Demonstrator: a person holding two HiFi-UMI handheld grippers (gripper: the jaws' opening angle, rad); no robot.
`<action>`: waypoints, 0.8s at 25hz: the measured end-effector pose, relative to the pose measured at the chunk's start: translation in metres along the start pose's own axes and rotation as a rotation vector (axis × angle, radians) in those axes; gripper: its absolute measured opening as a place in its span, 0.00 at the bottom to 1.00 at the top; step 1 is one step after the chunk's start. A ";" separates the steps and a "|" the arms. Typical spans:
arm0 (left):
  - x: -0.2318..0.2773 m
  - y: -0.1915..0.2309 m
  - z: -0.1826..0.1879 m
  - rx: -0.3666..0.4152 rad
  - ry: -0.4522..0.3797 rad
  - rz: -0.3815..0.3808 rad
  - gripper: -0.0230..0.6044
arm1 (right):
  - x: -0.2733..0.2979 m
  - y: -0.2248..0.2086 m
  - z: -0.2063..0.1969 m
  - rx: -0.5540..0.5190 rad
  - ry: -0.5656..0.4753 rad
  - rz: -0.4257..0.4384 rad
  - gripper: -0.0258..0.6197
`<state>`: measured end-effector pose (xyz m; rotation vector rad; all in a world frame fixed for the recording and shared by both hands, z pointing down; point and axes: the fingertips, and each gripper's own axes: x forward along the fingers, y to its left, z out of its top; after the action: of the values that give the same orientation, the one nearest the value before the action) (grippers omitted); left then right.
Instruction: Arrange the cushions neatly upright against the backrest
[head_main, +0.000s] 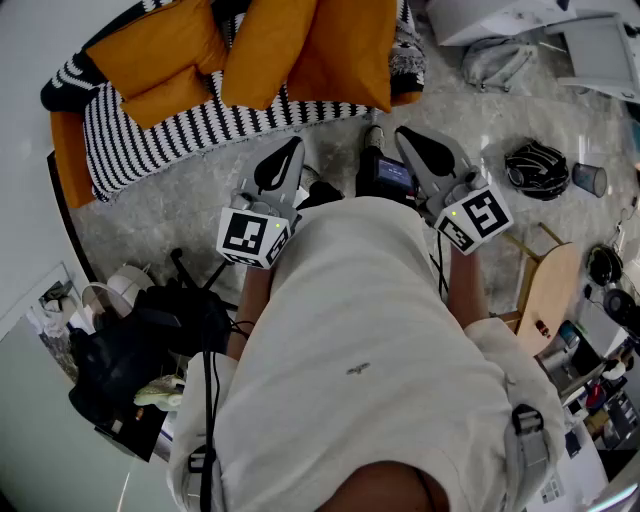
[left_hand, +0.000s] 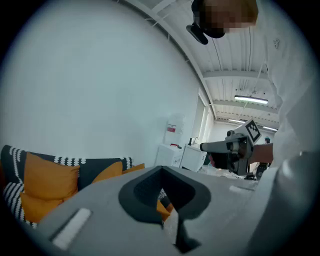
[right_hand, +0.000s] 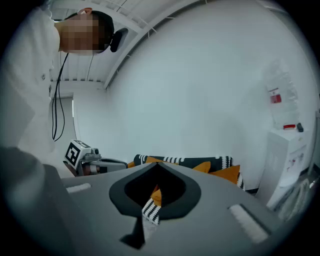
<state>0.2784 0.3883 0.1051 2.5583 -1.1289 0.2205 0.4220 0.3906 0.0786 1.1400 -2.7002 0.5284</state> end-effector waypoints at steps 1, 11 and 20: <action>-0.001 -0.001 0.001 0.000 -0.001 0.001 0.04 | -0.001 0.000 0.001 -0.002 0.001 -0.001 0.08; -0.002 -0.009 0.003 0.005 -0.005 0.003 0.04 | -0.013 -0.006 0.009 0.060 -0.063 -0.021 0.08; -0.008 -0.010 0.000 0.001 -0.003 0.006 0.04 | -0.011 -0.002 0.006 0.065 -0.055 -0.013 0.08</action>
<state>0.2799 0.4002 0.1007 2.5576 -1.1378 0.2191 0.4310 0.3946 0.0705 1.2051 -2.7387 0.5947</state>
